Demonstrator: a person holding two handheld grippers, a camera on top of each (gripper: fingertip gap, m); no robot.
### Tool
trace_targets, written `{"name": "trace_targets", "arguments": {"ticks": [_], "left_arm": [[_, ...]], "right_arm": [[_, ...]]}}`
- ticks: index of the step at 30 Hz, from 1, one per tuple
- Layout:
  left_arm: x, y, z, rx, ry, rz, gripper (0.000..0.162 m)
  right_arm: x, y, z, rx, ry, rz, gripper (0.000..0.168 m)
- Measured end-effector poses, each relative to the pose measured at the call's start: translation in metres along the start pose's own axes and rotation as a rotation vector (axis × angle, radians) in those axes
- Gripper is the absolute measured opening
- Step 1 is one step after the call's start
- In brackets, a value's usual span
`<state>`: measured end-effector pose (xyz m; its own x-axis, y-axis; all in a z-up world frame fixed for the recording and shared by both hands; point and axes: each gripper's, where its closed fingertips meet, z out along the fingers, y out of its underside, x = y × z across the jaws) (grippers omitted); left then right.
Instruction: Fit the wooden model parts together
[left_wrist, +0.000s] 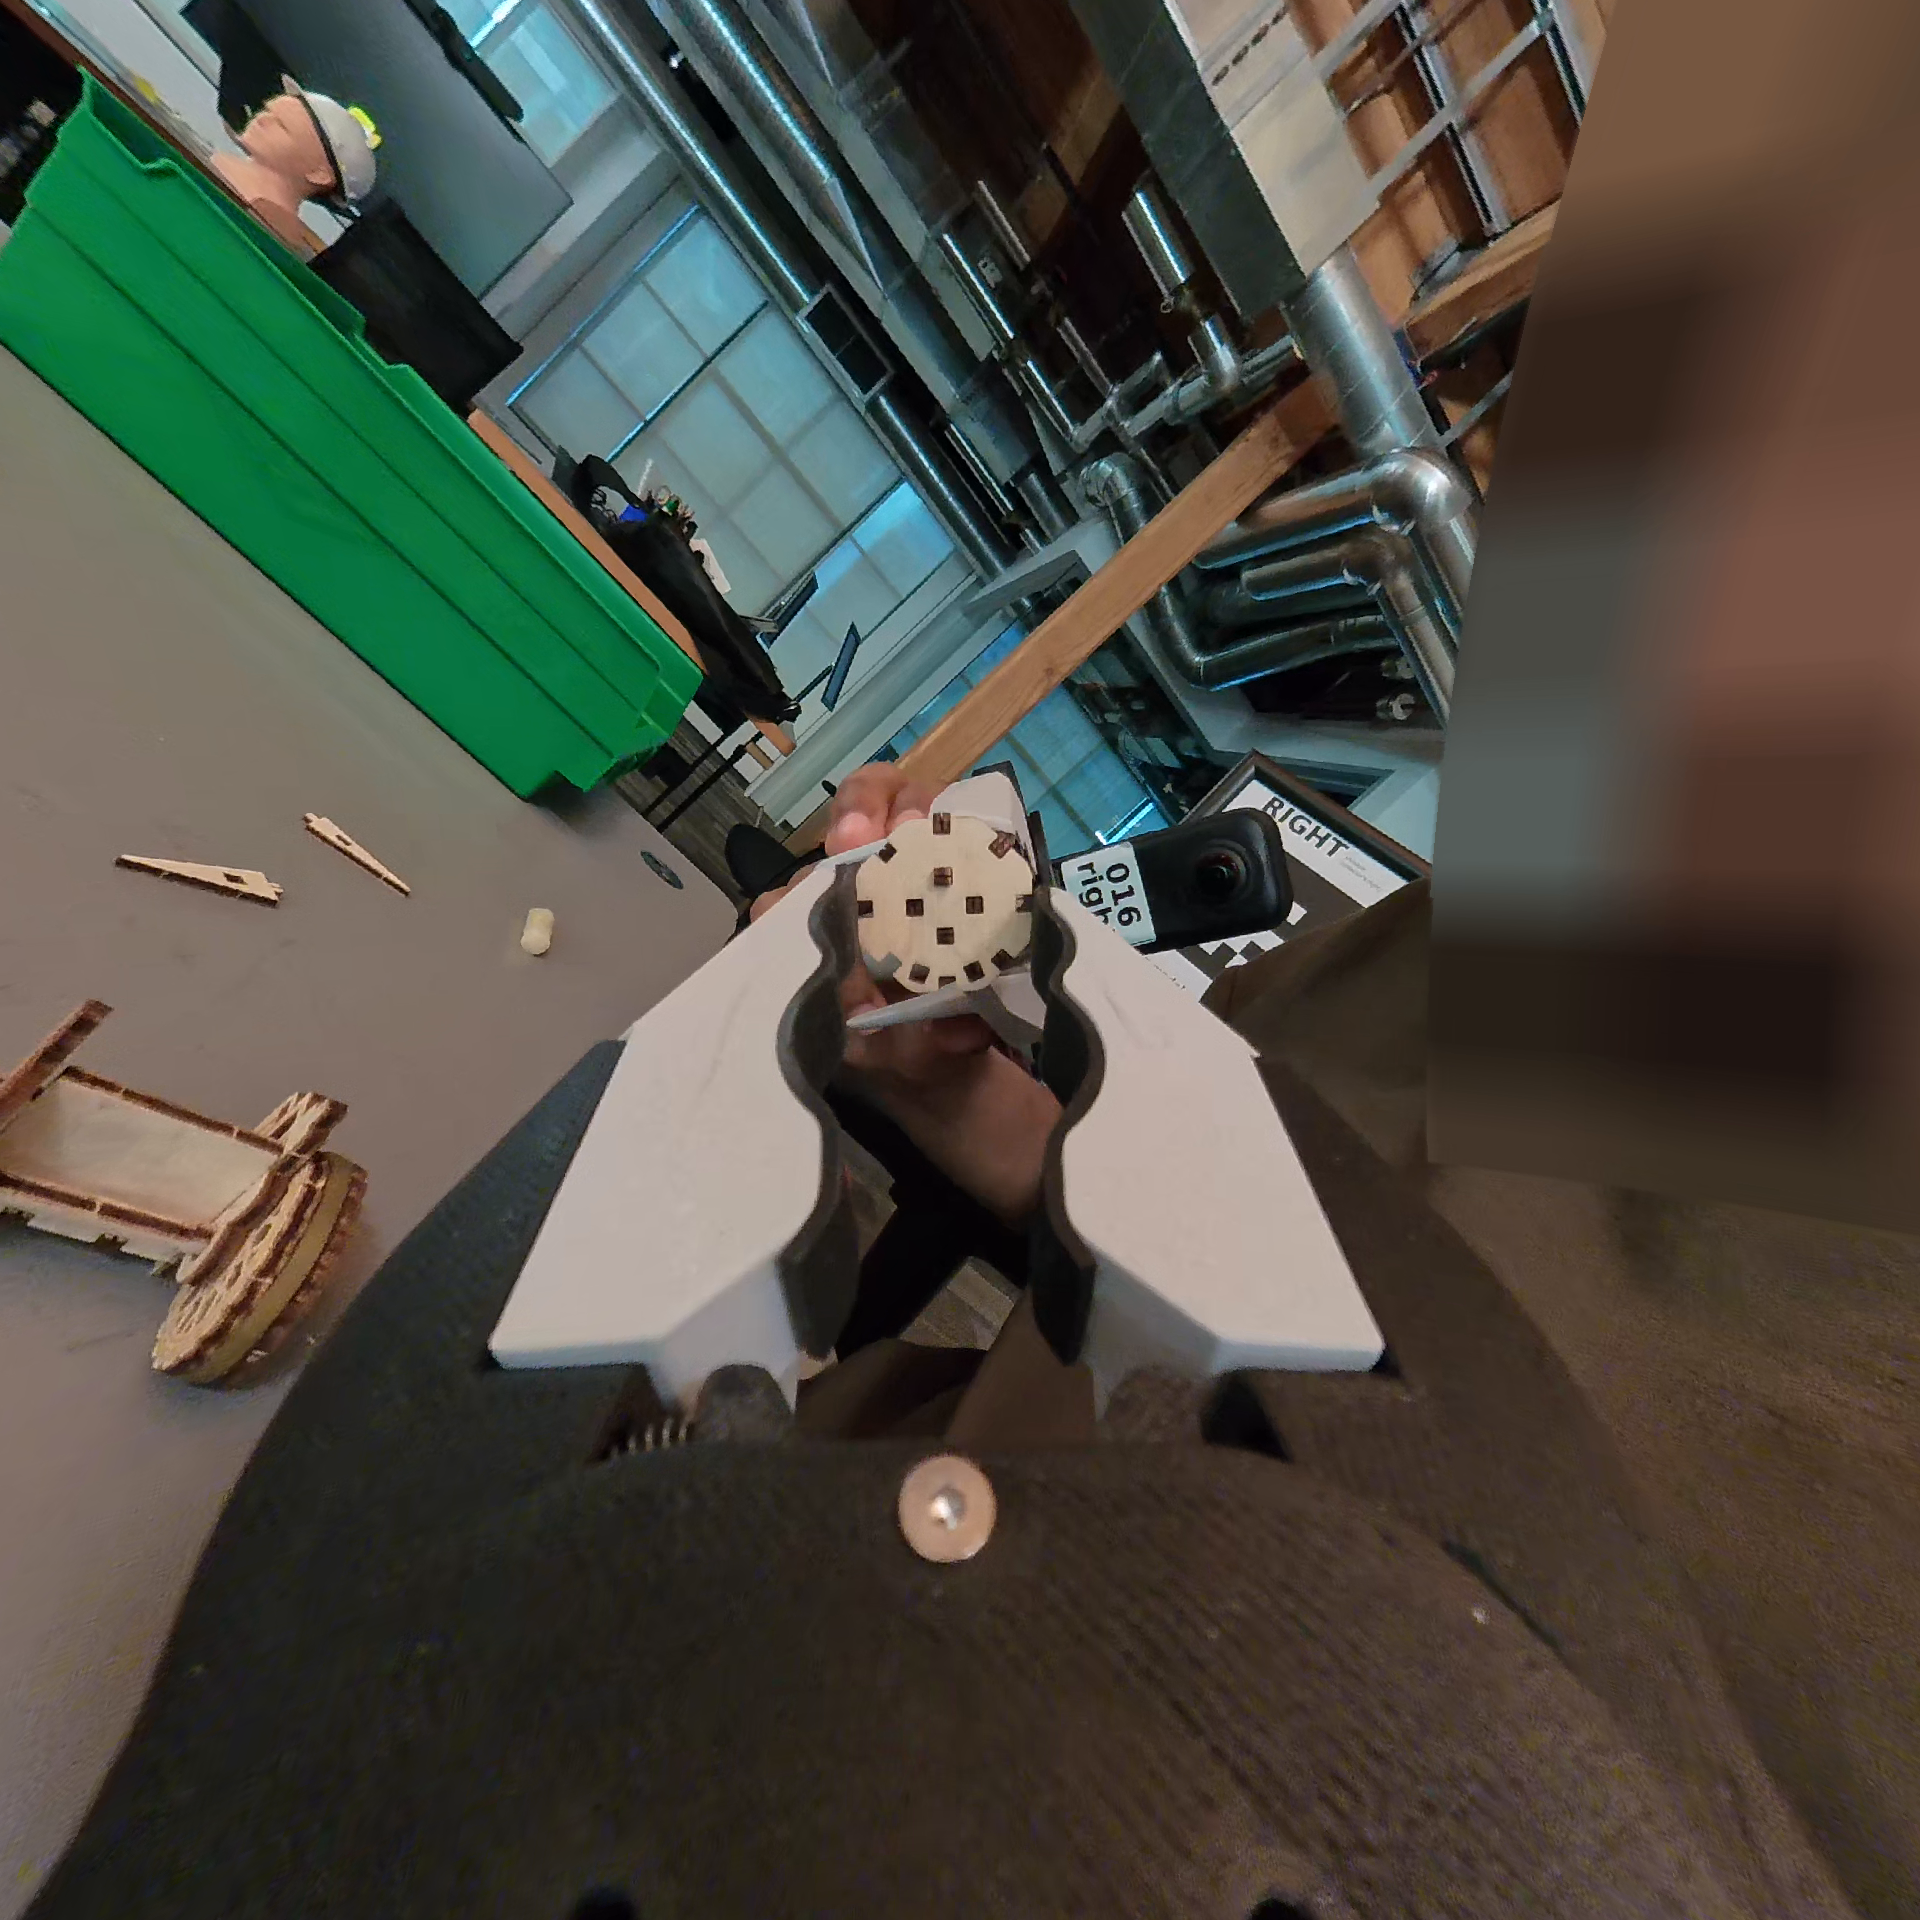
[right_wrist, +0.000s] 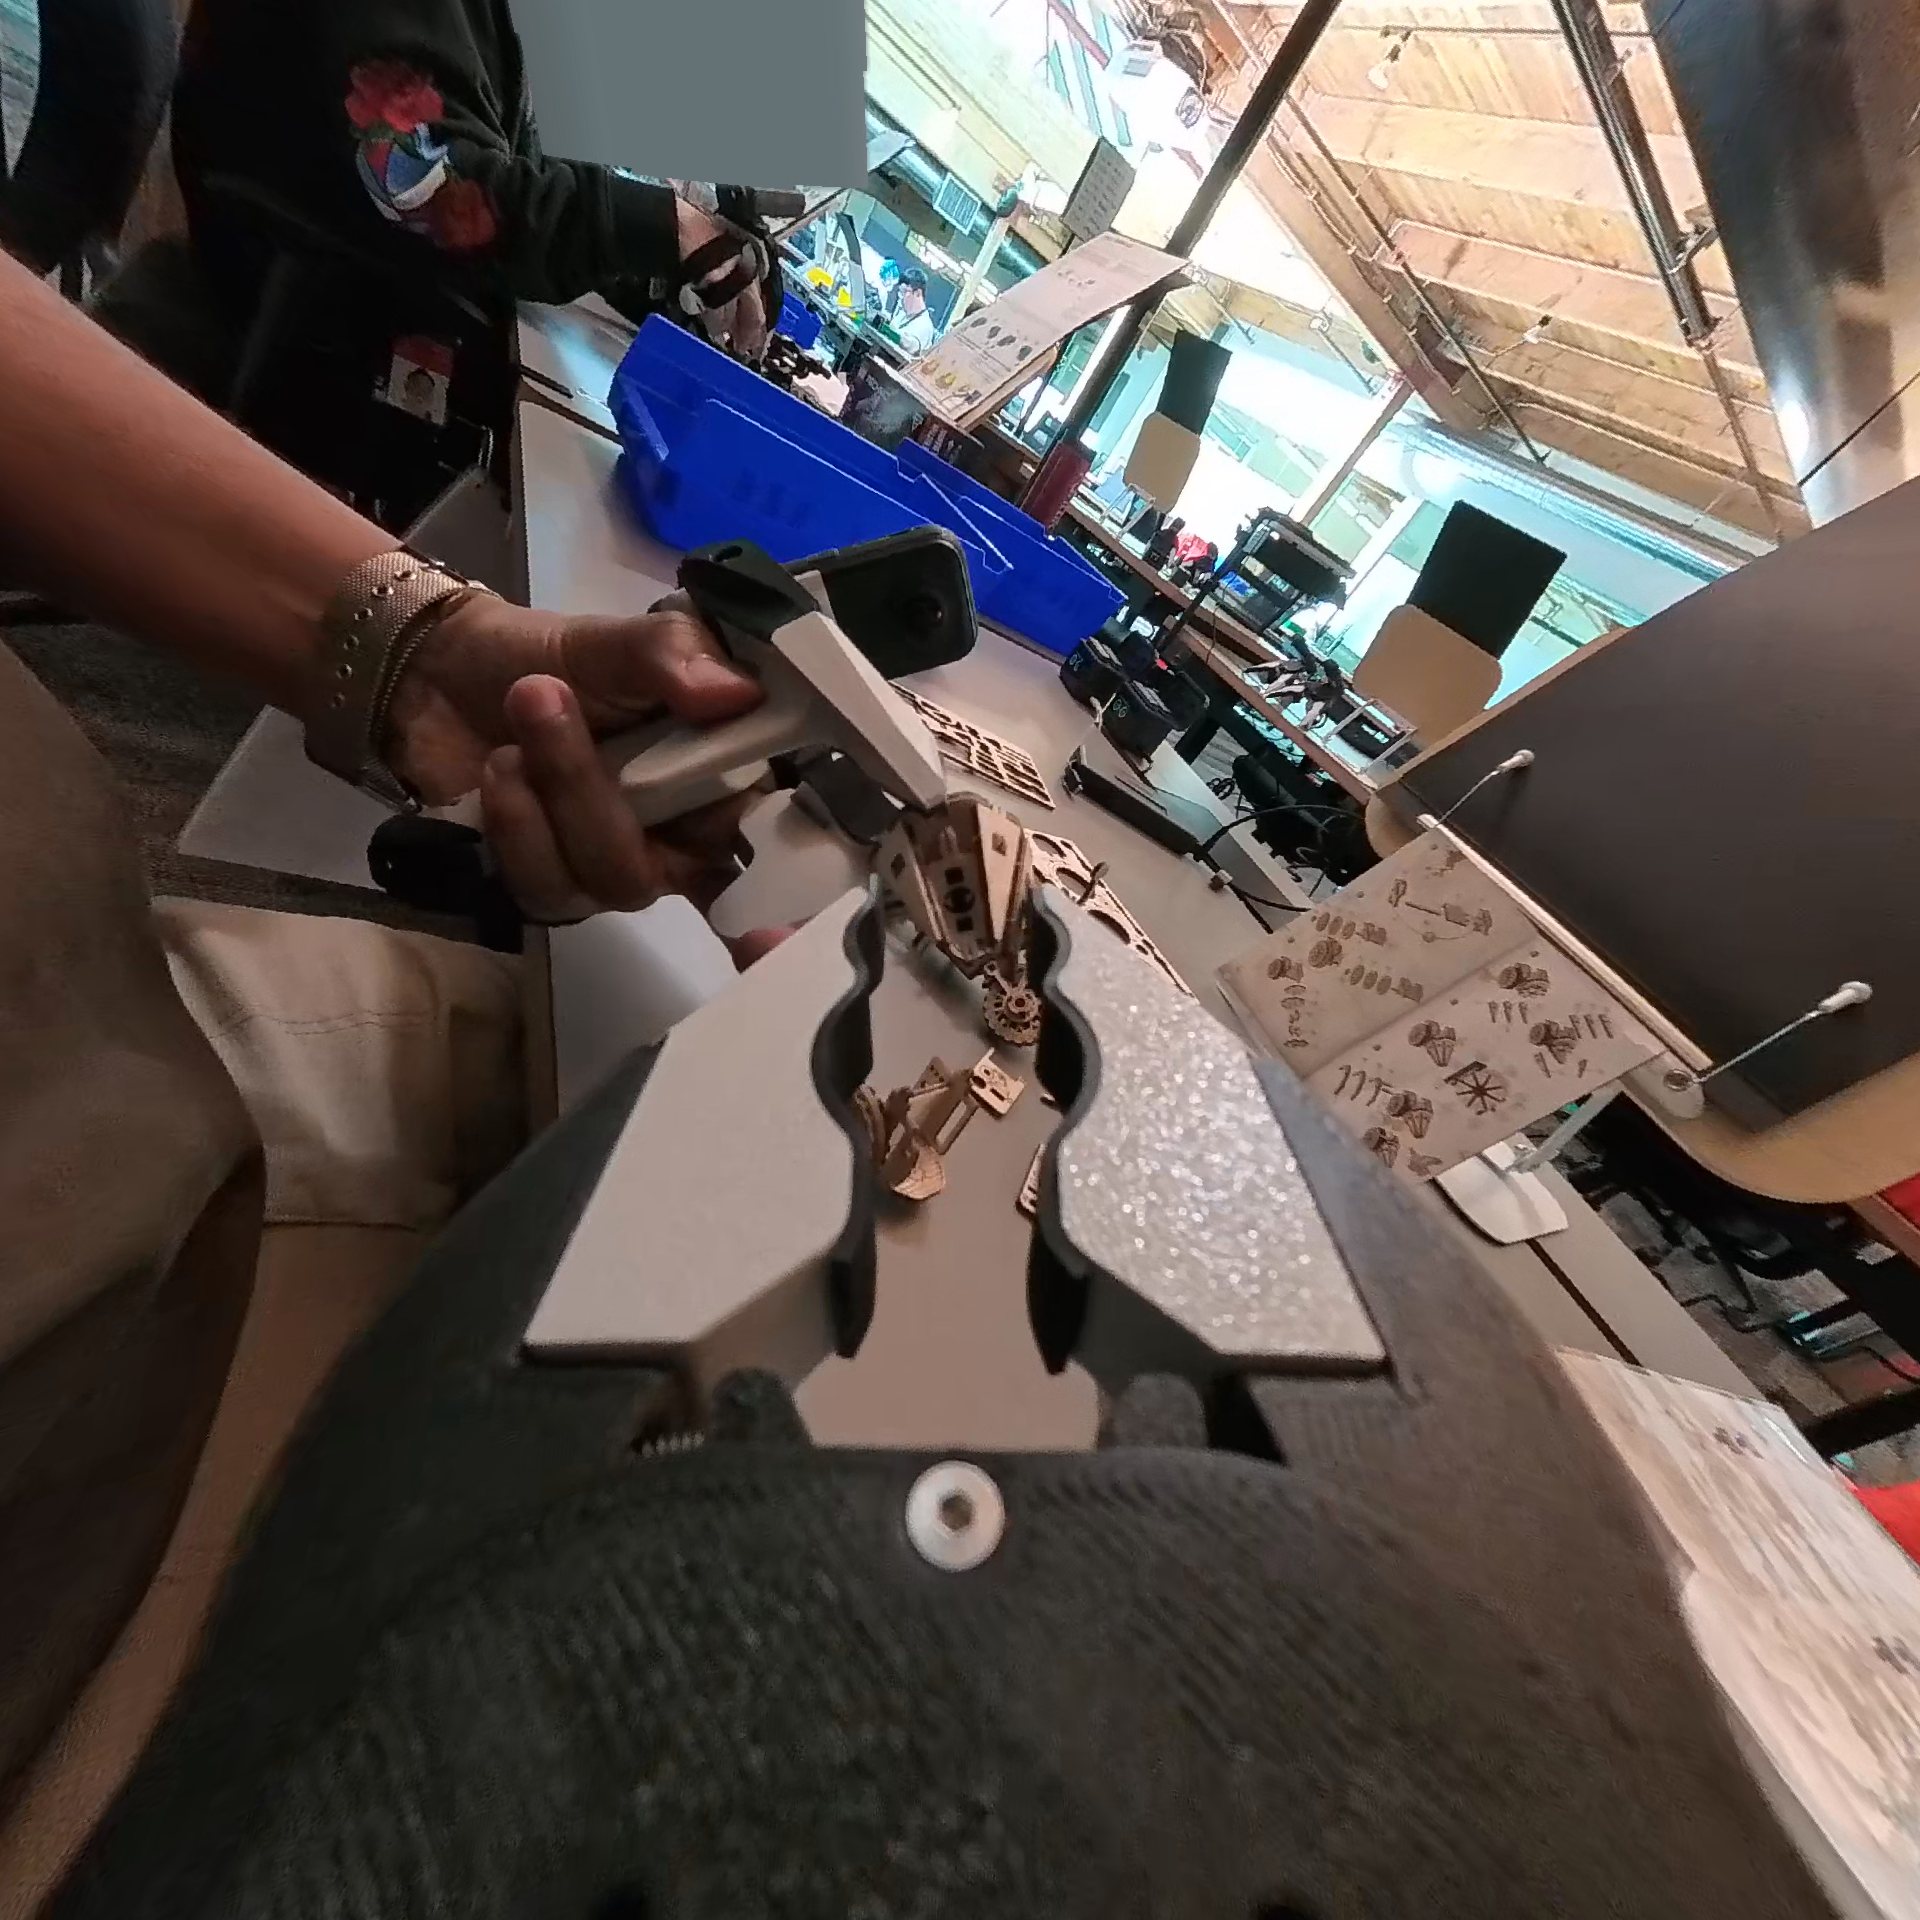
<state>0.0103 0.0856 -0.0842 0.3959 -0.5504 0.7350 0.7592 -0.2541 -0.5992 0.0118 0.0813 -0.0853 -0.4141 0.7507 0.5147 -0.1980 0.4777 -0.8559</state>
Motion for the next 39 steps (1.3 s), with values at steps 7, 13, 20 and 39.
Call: {"name": "trace_targets", "arguments": {"ticks": [7,13,20,39], "left_arm": [[0.000,0.001,0.000,-0.010,-0.006,0.013,0.030],[-0.002,0.001,-0.001,-0.013,-0.007,0.007,0.031],[-0.001,0.008,0.002,-0.050,-0.002,0.001,0.030],[0.001,-0.003,-0.003,0.012,0.037,-0.053,0.030]], "right_arm": [[-0.001,0.000,0.000,0.001,-0.016,0.014,0.023],[-0.001,0.001,0.001,0.002,-0.017,0.026,0.025],[-0.005,0.002,0.002,-0.001,-0.035,0.023,0.033],[0.006,-0.003,-0.001,0.050,0.006,0.101,0.044]]}}
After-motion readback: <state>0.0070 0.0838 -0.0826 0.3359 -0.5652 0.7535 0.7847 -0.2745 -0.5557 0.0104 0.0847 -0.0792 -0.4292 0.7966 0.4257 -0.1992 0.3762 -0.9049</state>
